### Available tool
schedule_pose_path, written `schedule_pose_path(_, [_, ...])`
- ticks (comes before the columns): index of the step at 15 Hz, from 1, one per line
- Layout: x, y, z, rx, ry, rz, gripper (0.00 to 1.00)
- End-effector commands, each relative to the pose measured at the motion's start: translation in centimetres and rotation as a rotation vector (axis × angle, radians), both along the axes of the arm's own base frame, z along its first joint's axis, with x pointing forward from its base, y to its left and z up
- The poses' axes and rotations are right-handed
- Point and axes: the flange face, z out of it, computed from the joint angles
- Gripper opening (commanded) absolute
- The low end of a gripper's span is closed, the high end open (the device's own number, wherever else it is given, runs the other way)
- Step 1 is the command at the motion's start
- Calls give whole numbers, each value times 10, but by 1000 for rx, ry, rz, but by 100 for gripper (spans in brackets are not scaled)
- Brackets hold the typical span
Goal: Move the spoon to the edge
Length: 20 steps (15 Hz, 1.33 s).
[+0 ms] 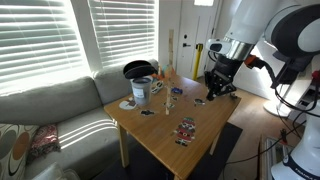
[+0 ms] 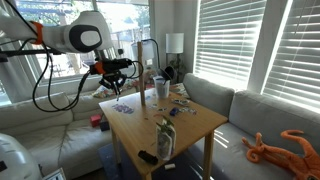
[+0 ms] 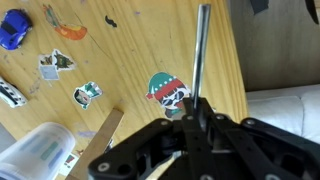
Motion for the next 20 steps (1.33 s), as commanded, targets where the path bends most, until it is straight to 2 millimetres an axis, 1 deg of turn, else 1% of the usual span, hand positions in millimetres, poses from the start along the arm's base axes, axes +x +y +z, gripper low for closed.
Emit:
schedule_pose_path(1, [11,37,-5,12,-11,15,2])
schedule_pose_path(3, [12,62,-11,15,-17,36,2])
schedule_pose_path(7, [10,99,-26,34,15,38,2])
schedule_pose_path(11, [13,119,-44,68,61,1,2])
schedule_pose_path(15, [24,139,-58,111,67,-39,2])
schedule_pose_path(20, [30,171,-78,107,125,-68,2])
